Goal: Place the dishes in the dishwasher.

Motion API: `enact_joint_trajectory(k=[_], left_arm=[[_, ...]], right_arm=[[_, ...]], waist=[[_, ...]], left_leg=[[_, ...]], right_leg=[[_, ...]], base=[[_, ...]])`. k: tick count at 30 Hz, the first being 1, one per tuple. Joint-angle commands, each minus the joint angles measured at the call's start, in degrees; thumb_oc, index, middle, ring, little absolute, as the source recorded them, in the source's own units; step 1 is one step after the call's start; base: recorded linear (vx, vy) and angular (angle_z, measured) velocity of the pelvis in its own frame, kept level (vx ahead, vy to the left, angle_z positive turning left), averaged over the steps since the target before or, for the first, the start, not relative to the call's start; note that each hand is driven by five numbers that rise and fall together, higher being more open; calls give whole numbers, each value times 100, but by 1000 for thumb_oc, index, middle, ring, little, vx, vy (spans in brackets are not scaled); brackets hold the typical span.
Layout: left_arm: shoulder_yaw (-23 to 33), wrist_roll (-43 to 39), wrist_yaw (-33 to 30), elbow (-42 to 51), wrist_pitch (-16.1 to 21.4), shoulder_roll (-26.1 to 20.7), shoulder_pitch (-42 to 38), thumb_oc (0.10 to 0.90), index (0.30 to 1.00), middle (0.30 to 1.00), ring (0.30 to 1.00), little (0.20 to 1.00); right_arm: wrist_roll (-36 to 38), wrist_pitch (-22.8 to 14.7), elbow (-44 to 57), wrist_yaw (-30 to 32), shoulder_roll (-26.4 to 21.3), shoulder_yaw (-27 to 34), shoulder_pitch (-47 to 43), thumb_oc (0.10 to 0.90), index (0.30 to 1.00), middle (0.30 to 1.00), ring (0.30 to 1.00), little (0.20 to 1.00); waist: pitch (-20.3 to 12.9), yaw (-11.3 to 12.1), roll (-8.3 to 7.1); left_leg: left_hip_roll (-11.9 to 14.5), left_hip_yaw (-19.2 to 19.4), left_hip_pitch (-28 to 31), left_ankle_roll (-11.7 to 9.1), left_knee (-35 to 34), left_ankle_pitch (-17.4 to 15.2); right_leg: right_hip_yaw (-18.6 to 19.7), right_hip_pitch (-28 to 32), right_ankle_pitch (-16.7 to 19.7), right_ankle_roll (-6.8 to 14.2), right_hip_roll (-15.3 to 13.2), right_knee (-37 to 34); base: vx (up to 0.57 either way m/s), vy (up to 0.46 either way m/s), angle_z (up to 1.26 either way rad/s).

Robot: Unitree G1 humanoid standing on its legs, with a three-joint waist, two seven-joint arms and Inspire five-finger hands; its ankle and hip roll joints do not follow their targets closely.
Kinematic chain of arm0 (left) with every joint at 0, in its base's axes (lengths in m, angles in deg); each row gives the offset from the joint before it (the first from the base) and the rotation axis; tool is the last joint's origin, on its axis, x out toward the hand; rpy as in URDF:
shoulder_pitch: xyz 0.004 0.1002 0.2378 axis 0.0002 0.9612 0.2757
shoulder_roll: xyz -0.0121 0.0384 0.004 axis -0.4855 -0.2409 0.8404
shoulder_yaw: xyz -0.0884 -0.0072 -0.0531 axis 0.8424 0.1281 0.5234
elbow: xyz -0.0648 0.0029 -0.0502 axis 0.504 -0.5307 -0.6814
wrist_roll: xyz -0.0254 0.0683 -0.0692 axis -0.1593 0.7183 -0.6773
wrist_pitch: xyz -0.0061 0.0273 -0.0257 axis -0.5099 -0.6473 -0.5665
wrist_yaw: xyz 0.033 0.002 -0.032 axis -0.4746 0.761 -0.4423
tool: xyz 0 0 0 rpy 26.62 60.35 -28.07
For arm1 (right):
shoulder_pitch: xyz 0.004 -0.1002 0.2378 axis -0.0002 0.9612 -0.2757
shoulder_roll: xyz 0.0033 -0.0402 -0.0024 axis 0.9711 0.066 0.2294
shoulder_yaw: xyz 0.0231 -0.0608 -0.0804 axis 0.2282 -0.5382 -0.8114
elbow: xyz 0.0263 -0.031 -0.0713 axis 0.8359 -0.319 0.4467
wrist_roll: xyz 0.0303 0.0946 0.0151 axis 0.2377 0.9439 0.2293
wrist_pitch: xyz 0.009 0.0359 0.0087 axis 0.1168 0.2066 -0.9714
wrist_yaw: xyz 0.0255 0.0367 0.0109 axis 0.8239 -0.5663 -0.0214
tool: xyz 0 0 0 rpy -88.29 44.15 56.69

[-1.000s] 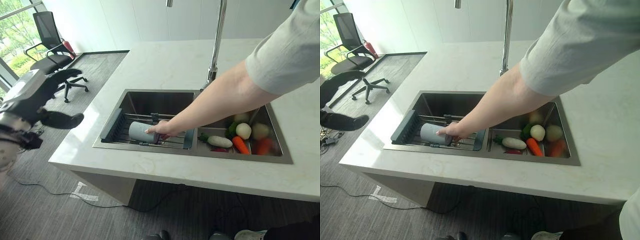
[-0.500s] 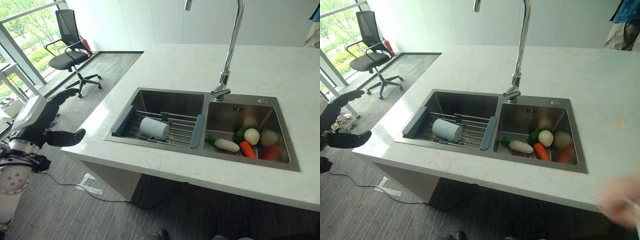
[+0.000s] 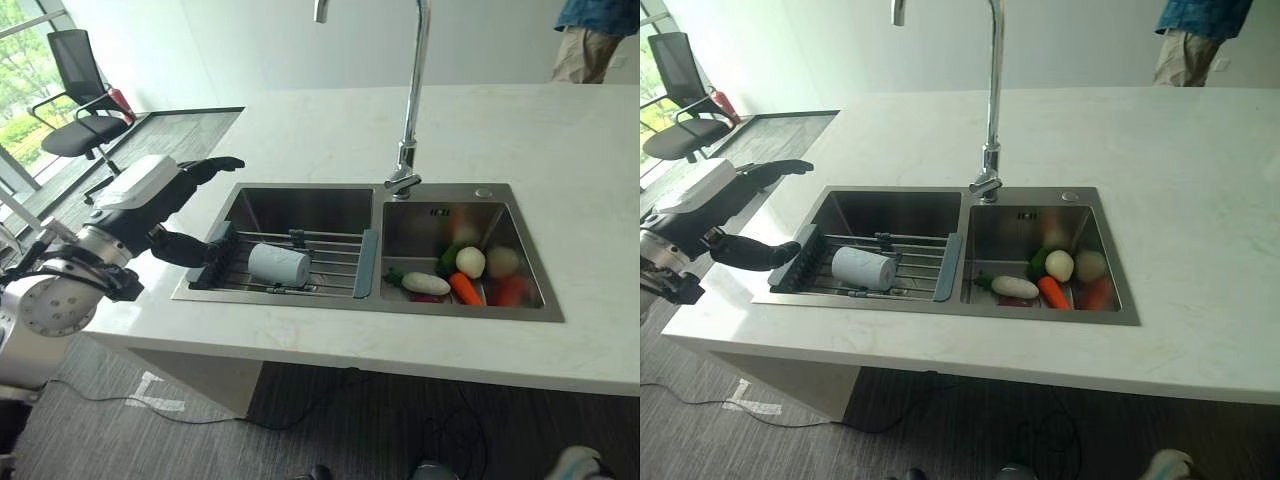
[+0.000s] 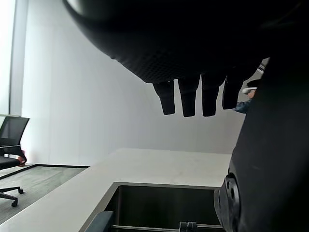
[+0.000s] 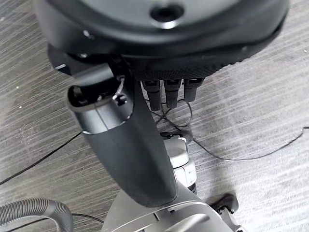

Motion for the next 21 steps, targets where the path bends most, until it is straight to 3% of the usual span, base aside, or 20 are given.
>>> enact_joint_trajectory(k=[1, 15, 21], left_arm=[[418, -276, 83, -179, 92, -296, -939, 800, 900, 900, 900, 900], [-840, -208, 1457, -1025, -24, -705, -2056, 800, 900, 900, 900, 900], [-1594, -400, 1898, -1257, -494, -665, -2662, 800, 900, 900, 900, 900]], right_arm=[[-282, -125, -3, -105, -260, 27, -106, 800, 900, 900, 900, 900], [-379, -221, 77, -322, -544, 68, -9, 800, 900, 900, 900, 900], [-417, -225, 100, -352, -799, 142, -103, 800, 900, 900, 900, 900]], waist=[[145, -68, 175], [319, -410, 373], [489, -493, 545]], left_leg=[[-4, 96, -96, -57, 467, -1039], [-132, 205, -202, -26, 467, -1030], [-267, 218, -350, 12, 467, -983]], right_leg=[[-53, 670, -1001, 483, 65, -254], [325, 355, -848, 580, -2, -254], [480, 150, -749, 622, -72, -254]], base=[[72, 18, -11], [45, 31, -14], [20, 102, -10]])
